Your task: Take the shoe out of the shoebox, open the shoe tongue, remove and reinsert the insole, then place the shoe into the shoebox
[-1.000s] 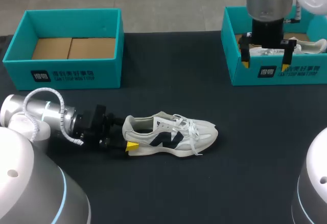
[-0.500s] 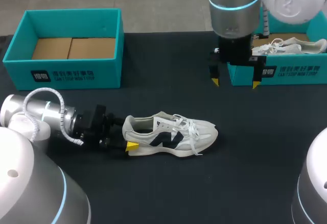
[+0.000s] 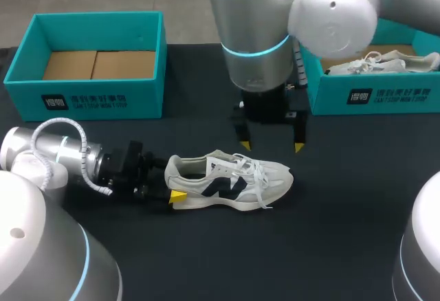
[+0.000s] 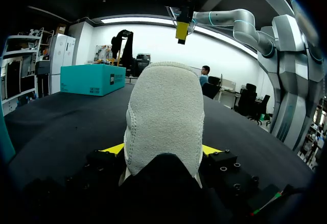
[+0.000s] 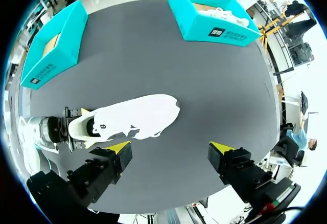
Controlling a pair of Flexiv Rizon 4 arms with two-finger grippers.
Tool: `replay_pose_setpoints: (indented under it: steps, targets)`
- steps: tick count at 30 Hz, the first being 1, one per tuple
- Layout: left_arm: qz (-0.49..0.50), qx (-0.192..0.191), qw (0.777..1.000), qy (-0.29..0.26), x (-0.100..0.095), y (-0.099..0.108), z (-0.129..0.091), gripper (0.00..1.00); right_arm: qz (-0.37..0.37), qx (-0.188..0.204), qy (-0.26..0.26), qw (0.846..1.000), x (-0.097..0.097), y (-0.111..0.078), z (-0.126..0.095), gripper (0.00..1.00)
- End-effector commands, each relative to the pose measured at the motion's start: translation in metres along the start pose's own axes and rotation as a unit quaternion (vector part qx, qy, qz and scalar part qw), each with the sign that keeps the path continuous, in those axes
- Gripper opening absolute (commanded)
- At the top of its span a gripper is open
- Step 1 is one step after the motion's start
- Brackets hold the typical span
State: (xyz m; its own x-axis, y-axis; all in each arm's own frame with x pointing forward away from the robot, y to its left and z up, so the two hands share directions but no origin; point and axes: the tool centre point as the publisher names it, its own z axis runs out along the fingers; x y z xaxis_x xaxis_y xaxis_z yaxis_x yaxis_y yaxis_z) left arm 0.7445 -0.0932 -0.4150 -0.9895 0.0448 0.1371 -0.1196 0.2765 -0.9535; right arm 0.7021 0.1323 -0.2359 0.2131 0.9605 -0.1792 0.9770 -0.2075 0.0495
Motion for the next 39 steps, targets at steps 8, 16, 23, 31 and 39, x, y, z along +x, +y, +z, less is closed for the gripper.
replay_pose_setpoints:
  steps: [8, 16, 23, 31, 39]
  targets:
    - [0.000, 0.000, 1.000, -0.002, 0.001, 0.004, 0.002, 0.00, -0.018, 0.015, -0.035, 0.999, 0.079, -0.034, 0.023, 1.00]
    - [0.000, 0.000, 1.000, -0.002, 0.001, 0.004, 0.002, 0.00, -0.041, 0.001, -0.039, 0.998, 0.108, -0.048, 0.032, 1.00]
    - [0.000, 0.000, 1.000, -0.002, 0.001, 0.004, 0.002, 0.00, -0.059, -0.012, -0.053, 0.997, 0.130, -0.044, 0.043, 1.00]
    - [0.000, 0.000, 1.000, -0.002, 0.001, 0.004, 0.002, 0.00, -0.049, -0.019, -0.064, 0.997, 0.152, -0.032, 0.054, 1.00]
    - [0.000, 0.000, 1.000, -0.002, 0.001, 0.004, 0.002, 0.00, -0.048, -0.027, -0.075, 0.996, 0.154, -0.019, 0.069, 1.00]
